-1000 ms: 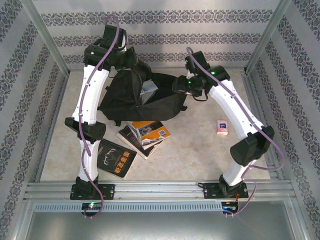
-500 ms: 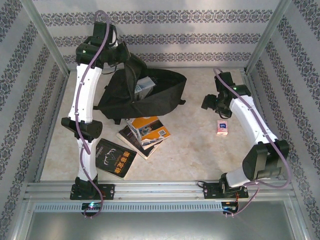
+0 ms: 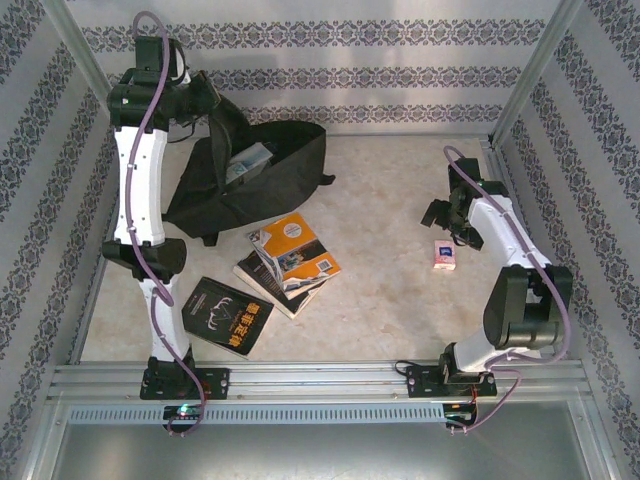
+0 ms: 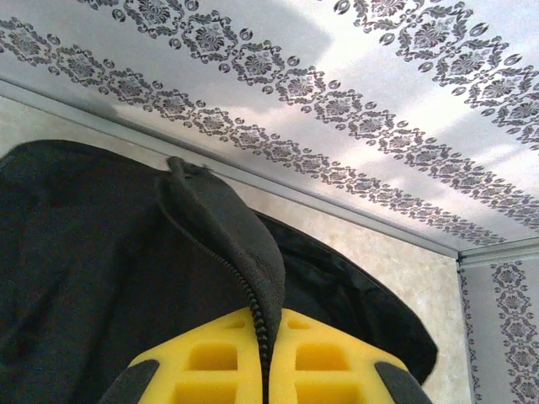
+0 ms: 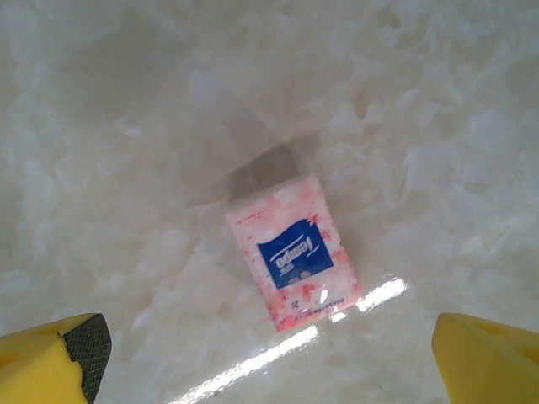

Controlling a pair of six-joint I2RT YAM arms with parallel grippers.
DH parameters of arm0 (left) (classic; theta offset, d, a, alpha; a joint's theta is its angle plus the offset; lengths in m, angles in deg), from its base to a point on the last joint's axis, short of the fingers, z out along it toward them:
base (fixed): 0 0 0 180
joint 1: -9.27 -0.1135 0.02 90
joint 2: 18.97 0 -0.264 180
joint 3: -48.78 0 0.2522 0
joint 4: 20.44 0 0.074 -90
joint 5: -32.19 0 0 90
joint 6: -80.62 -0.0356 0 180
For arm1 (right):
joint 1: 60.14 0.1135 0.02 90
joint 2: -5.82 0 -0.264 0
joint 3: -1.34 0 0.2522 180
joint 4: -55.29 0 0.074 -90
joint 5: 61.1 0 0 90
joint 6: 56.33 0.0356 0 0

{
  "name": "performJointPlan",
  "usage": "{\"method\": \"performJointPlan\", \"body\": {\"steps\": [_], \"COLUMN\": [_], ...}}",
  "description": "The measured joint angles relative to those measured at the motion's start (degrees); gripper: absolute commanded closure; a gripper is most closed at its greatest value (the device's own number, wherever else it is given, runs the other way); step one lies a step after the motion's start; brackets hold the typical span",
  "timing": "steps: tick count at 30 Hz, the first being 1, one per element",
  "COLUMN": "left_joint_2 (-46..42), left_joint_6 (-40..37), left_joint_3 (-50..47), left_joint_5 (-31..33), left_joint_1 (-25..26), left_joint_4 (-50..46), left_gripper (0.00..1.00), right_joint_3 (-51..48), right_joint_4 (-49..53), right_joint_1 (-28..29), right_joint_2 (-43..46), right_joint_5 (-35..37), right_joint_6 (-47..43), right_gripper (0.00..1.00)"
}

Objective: Pack the student bag
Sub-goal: Pick up the personal item from the middle-right of the table.

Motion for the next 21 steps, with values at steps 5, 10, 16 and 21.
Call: {"method": "performJointPlan", "body": {"steps": [5,10,16,21], "left_joint_2": [0.0,0.3,1.4,1.6], "left_joint_6": [0.0,0.0,0.0,0.0], "left_joint_3": [0.0,0.0,0.0,0.0], "left_joint_5": [-1.4,-3.0,-4.2,-4.4], "left_joint_1": [0.0,0.2,1.2,2.4], "left_joint_4": [-0.9,-2.3,-3.0,-4.0], "left_gripper": [1.00,1.00,1.00,1.00], "right_joint_3": [-1.1,-2.1,-2.2,-2.1], "right_joint_4": [-1.2,-2.0,-2.9,-3.1], "right_joint_1": [-1.9,-2.9,-2.9,-2.9], "right_joint_2": [-3.8,-7.3,-11.5,-14.3], "right_joint_5": [-0.5,-3.0,-4.2,-4.8], "right_joint_6": [-0.7,-1.8,-3.2,-4.0], "right_gripper": [0.02,0.02,0.02,0.08]}}
